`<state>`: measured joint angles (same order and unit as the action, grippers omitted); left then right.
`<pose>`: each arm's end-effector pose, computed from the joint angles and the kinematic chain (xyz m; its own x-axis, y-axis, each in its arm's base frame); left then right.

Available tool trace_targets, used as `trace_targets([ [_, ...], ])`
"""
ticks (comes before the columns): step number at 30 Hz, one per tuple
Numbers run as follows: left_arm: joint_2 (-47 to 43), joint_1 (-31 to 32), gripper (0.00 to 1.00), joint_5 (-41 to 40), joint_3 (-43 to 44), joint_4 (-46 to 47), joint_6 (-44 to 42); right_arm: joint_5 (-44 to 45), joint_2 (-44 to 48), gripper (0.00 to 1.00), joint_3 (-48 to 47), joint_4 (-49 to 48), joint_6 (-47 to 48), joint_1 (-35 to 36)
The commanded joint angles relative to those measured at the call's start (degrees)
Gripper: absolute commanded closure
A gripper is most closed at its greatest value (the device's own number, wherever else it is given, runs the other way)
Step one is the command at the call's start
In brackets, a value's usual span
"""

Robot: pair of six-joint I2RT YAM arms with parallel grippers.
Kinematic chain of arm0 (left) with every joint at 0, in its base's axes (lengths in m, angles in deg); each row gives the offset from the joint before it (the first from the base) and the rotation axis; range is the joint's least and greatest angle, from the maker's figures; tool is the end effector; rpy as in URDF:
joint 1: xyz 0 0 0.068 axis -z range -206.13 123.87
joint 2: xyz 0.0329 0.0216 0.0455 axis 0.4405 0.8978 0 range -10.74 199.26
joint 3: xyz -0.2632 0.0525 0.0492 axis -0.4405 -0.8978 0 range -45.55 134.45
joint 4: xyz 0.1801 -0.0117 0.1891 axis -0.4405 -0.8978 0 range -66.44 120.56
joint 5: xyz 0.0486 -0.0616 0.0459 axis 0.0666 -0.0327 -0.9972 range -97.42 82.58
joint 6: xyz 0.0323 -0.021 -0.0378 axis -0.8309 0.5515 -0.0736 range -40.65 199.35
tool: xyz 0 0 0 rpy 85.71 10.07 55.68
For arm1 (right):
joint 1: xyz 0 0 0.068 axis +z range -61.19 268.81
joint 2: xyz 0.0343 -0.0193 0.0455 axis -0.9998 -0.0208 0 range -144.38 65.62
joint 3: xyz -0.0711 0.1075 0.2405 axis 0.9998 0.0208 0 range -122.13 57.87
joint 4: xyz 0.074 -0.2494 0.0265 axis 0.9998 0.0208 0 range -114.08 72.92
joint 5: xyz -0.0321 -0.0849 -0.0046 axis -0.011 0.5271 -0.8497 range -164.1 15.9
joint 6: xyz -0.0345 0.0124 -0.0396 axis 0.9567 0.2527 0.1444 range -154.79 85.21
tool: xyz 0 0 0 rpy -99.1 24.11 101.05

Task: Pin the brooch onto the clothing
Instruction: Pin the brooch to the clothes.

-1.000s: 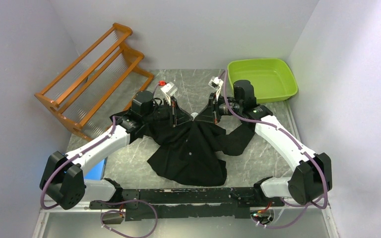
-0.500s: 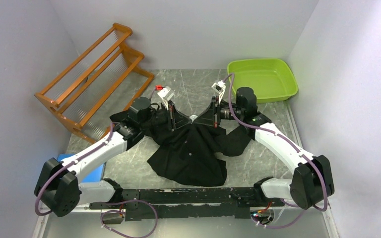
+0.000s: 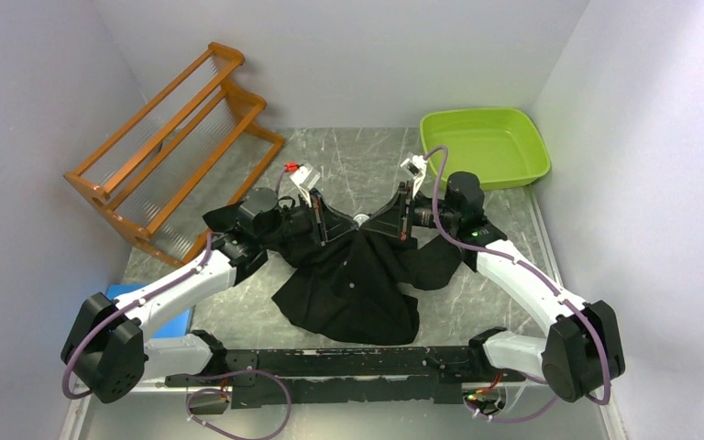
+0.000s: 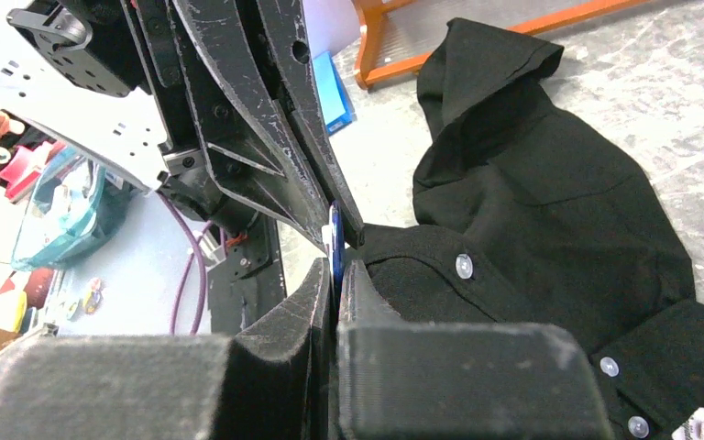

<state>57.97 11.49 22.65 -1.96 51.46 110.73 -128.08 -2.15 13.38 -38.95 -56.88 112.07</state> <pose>0.2076 -0.1826 0.3022 -0.5309 -0.1597 -0.8323 0.7586 0.3482 -0.5507 0.2301 0.1302 0.3023 -0.4881 0.0308 -0.8722 -0.8459 0.2296 0.4814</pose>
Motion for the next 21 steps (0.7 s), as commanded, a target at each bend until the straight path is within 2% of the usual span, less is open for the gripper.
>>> trace_targets([
  [1,-2.34,1.04,0.97,1.09,-0.91,1.24,2.65,6.38,1.44,1.0,-0.02,-7.71,1.0,-2.09],
  [11,-3.56,0.93,0.97,-5.65,-2.29,-1.05,4.62,5.34,5.74,1.0,5.2,-19.08,-1.24,-2.09],
  [21,-3.23,0.94,0.97,-6.79,-2.64,-1.39,6.13,1.99,7.2,1.0,7.98,-27.42,-3.49,-2.08],
])
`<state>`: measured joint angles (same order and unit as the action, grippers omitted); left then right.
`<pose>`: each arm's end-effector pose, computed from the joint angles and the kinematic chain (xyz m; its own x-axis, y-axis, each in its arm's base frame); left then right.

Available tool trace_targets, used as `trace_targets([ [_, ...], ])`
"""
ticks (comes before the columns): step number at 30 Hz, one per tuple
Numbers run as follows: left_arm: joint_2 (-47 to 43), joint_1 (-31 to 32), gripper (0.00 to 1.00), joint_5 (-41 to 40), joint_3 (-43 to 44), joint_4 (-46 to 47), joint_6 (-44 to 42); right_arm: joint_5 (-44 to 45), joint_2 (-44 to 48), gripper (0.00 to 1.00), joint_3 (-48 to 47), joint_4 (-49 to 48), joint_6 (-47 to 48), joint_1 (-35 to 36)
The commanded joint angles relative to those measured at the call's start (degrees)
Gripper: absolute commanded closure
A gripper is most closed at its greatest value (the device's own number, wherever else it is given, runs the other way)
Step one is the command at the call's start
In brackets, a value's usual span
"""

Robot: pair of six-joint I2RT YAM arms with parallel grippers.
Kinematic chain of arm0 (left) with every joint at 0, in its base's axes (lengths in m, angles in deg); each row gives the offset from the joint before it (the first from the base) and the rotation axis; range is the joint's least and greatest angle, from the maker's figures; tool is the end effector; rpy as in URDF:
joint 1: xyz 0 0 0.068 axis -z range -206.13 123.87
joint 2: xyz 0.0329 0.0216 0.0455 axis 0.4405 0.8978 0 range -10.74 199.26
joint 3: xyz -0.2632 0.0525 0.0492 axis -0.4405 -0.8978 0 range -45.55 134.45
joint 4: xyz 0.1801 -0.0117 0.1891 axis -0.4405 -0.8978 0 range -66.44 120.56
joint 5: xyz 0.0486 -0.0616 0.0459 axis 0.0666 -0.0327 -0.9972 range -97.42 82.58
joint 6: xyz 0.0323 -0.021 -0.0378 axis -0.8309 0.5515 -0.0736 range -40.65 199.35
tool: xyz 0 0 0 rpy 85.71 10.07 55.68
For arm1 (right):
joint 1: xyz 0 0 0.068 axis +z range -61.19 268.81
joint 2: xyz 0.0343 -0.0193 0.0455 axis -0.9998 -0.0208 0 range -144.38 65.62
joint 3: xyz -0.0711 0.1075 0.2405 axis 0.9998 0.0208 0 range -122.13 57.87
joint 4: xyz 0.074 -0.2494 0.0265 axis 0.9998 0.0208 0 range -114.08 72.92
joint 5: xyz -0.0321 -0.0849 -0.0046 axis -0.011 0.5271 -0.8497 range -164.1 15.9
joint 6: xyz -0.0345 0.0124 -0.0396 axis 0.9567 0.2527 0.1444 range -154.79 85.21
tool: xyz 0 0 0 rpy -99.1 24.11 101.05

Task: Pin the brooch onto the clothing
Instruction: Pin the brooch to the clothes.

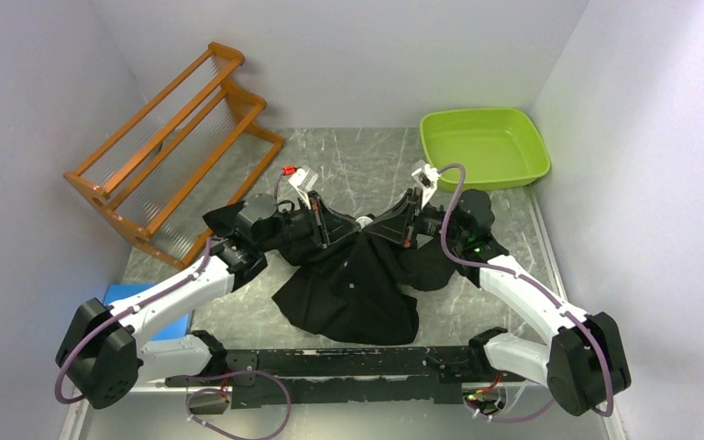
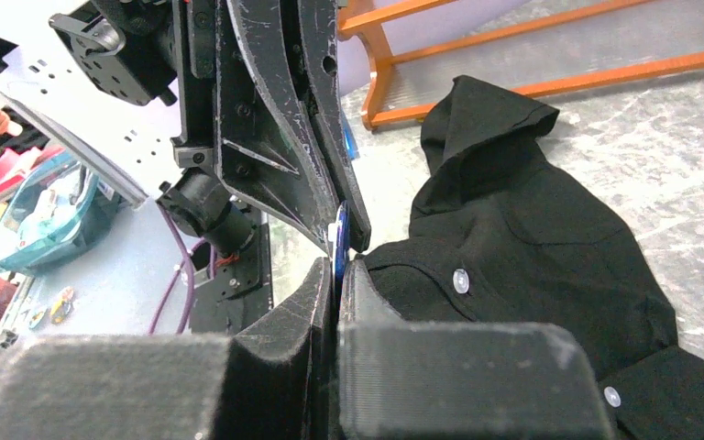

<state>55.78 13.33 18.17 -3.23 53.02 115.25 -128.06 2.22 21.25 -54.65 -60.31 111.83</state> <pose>0.1978 -0.1828 0.3068 -0.5505 -0.2317 -0.8020 0.7206 0.3531 -0.5967 0.2118 0.1212 0.2991 -0.3640 0.1207 -0.9236 -0.9040 0.1929 0.3815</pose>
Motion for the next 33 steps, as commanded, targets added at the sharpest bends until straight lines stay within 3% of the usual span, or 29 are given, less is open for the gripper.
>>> trace_targets([
  [1,-0.97,-0.95,0.97,-2.42,-1.43,-2.9,1.58,1.66,3.03,1.0,0.37,-12.79,-0.31,-1.8],
  [13,-0.47,-1.36,0.97,-3.67,-1.26,-4.19,3.51,0.95,4.69,1.0,3.41,-21.56,-3.44,-1.86],
  [21,0.38,-2.9,0.97,-4.41,-0.82,-6.56,6.34,-0.8,5.12,0.92,3.68,-24.17,-4.03,-1.82],
  [28,0.31,-3.62,0.97,-3.57,-1.49,-5.37,6.86,-1.61,5.15,0.72,3.99,-25.32,-4.11,-1.85],
  [33,-0.29,-3.69,0.97,-3.67,-2.03,-5.15,6.79,-1.57,5.13,0.53,3.9,-25.35,-3.91,-1.84],
])
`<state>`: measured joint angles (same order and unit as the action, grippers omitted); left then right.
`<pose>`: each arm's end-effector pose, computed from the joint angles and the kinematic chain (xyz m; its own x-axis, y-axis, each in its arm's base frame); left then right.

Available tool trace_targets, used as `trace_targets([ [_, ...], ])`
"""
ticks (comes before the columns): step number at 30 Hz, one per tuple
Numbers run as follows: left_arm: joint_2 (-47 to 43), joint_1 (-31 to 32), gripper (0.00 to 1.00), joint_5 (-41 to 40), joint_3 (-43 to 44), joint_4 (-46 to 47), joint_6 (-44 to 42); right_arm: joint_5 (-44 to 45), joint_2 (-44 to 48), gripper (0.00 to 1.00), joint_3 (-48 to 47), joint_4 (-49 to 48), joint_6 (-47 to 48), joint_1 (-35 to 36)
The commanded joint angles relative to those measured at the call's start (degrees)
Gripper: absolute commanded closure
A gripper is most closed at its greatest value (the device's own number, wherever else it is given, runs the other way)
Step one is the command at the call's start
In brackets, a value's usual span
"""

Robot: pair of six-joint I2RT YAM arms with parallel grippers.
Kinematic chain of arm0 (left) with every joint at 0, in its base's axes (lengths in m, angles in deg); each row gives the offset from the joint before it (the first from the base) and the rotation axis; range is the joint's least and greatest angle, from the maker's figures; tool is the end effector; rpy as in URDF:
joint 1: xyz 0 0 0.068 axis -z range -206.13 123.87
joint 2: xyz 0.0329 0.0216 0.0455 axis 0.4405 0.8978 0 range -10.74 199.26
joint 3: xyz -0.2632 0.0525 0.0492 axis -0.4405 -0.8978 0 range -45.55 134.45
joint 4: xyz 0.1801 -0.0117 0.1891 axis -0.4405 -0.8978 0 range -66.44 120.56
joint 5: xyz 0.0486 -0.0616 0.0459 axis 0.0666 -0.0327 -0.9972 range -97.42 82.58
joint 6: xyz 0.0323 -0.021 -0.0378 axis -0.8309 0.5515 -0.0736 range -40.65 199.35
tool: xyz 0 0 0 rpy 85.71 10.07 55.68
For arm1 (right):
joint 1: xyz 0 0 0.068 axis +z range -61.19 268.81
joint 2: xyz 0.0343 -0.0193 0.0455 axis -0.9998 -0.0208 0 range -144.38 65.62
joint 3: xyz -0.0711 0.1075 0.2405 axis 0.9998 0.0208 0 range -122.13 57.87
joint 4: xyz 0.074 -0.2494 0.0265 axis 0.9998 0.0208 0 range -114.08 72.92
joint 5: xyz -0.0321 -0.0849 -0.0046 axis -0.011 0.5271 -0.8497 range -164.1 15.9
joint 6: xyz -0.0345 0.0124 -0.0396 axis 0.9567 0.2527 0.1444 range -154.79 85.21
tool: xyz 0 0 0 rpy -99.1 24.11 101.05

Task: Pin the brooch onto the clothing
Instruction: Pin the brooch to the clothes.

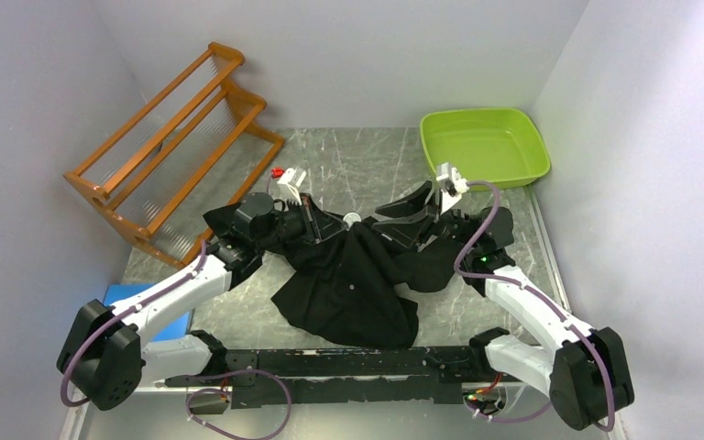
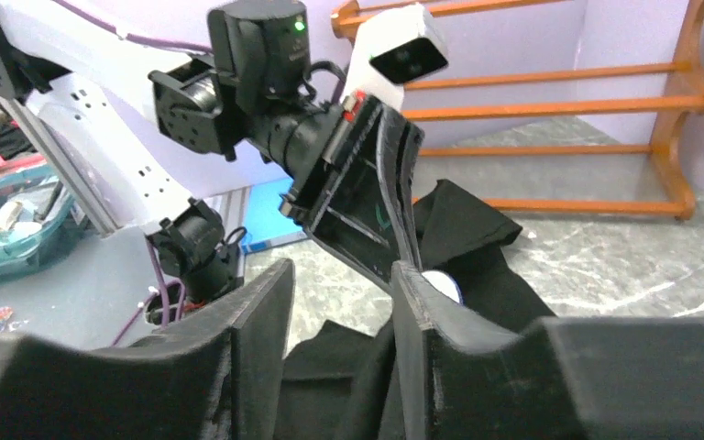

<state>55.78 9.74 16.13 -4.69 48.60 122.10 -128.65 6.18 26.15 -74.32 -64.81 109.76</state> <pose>0.2082 -0.1682 0.2896 -0.6613 -0.2896 -0.6919 0.5572 0.4278 -0.7117 0.1933 0.1050 0.3163 -0.1454 0.2550 -0.9559 -0.9670 0.1676 0.1918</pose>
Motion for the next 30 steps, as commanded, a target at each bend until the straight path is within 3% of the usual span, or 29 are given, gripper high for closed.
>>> trace_targets([
  [1,-0.33,-0.18,0.97,-1.53,-0.75,-0.36,0.04,-0.88,1.17,0.47,-1.13,-5.45,0.67,0.26],
  [7,-0.44,-0.19,0.97,-0.39,-1.1,1.04,-0.88,2.0,2.34,0.18,-1.41,0.28,4.01,0.21],
  [13,-0.19,-0.2,0.97,0.77,-1.33,2.68,-2.41,4.85,2.39,0.05,-2.41,9.68,8.7,0.23],
  [20,0.82,-0.19,0.97,4.63,-0.37,4.72,-4.45,4.23,-2.75,0.01,-4.73,16.46,11.1,0.23],
  [30,1.64,-0.11,0.98,14.37,0.01,10.94,-6.73,-8.22,-13.67,0.03,-8.65,11.25,10.23,1.2],
])
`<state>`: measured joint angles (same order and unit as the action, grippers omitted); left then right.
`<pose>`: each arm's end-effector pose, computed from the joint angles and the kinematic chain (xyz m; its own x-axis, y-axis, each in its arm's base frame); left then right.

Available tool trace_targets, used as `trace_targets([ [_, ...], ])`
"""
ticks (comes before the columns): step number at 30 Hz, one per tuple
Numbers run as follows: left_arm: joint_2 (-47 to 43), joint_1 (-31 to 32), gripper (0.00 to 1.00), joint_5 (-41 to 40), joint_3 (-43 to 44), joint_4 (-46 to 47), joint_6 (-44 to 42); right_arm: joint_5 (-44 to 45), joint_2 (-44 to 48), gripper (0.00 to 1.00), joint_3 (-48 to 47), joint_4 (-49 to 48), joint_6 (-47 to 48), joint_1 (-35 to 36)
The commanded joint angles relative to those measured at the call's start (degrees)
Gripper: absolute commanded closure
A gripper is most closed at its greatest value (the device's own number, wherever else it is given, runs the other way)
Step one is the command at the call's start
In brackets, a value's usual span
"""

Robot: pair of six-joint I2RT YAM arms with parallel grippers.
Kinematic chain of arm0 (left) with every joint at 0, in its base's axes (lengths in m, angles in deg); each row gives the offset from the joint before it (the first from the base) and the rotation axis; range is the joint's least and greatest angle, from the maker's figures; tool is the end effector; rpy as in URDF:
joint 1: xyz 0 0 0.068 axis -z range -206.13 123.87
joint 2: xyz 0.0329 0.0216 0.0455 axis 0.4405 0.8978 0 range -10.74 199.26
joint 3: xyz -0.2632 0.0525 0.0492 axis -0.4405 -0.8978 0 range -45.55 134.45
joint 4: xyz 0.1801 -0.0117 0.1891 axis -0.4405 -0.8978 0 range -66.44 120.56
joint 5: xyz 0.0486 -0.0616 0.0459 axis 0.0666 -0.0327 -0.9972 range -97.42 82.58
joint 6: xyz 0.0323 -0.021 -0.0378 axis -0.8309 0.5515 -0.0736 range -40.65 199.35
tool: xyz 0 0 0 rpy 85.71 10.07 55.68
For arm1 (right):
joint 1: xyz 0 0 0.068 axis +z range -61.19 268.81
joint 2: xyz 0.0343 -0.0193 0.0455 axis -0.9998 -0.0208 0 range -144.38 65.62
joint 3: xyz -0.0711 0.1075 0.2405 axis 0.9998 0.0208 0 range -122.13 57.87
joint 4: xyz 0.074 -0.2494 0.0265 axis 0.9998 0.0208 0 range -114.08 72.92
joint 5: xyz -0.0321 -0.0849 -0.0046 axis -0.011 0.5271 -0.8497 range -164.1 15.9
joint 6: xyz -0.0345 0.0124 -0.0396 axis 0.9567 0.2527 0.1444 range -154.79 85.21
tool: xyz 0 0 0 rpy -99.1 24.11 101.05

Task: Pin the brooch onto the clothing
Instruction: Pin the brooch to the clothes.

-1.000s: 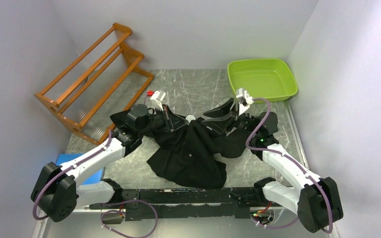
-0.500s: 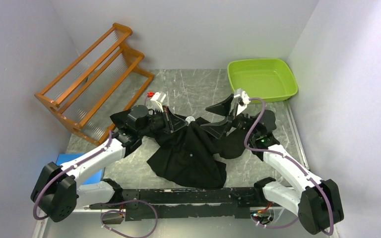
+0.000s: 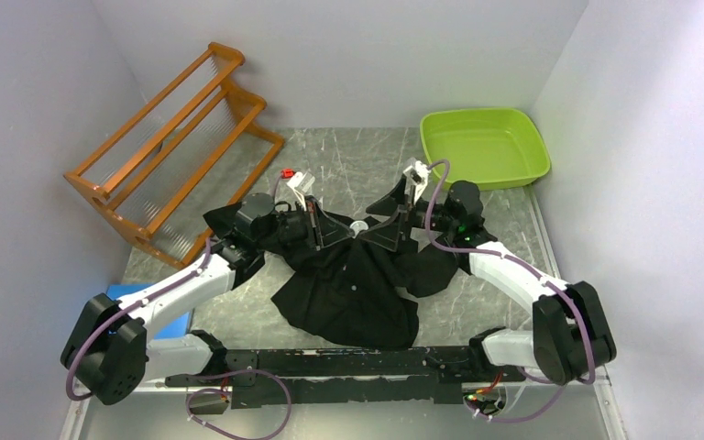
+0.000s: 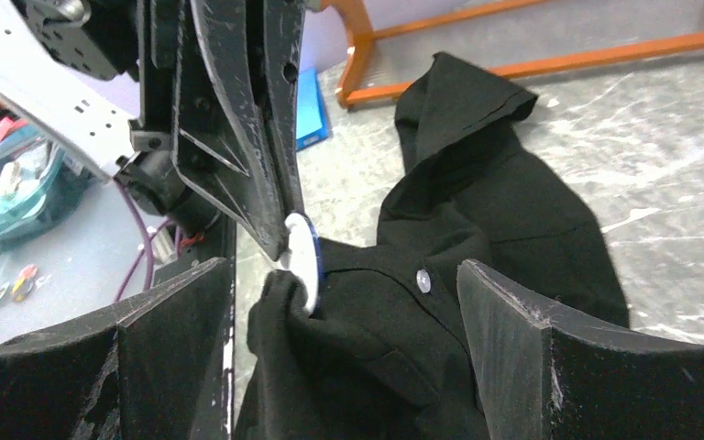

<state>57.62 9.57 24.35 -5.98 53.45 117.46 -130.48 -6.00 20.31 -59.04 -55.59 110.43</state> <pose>0.2082 -0.1728 0.2828 -0.6343 -0.1902 -0.7493 0.6736 0.3398 -0.6564 0.2374 0.1260 0.2780 -0.3335 0.0793 -0.9394 -0.9196 0.1924 0.3426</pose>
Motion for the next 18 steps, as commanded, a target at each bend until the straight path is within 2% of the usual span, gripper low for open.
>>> trace_targets([
  [1,-0.24,0.07,0.97,6.8,1.42,6.25,-2.3,-6.89,-1.82,0.04,-2.79,-4.5,0.99,0.52],
  [5,-0.34,0.07,0.97,8.54,1.94,6.1,-2.75,-10.02,-2.51,0.14,-2.93,-6.84,0.23,0.63],
  [8,-0.49,0.06,0.97,8.42,2.0,5.93,-2.95,-11.79,-2.89,0.3,-3.48,-7.5,0.17,0.93],
  [10,-0.59,0.09,0.97,8.4,2.0,6.08,-2.97,-11.86,-3.15,0.46,-3.96,-5.97,0.88,1.03],
  [11,-0.59,0.07,0.97,8.33,2.0,6.1,-2.95,-11.91,-3.3,0.5,-4.13,-5.33,1.25,1.05],
  [14,-0.43,0.14,0.97,8.53,2.42,5.62,-3.0,-11.87,-3.81,0.57,-4.57,-4.49,1.39,1.23],
  [18,-0.53,0.11,0.97,8.83,2.79,5.15,-3.25,-12.3,-4.04,0.55,-5.23,-2.19,2.81,1.39],
])
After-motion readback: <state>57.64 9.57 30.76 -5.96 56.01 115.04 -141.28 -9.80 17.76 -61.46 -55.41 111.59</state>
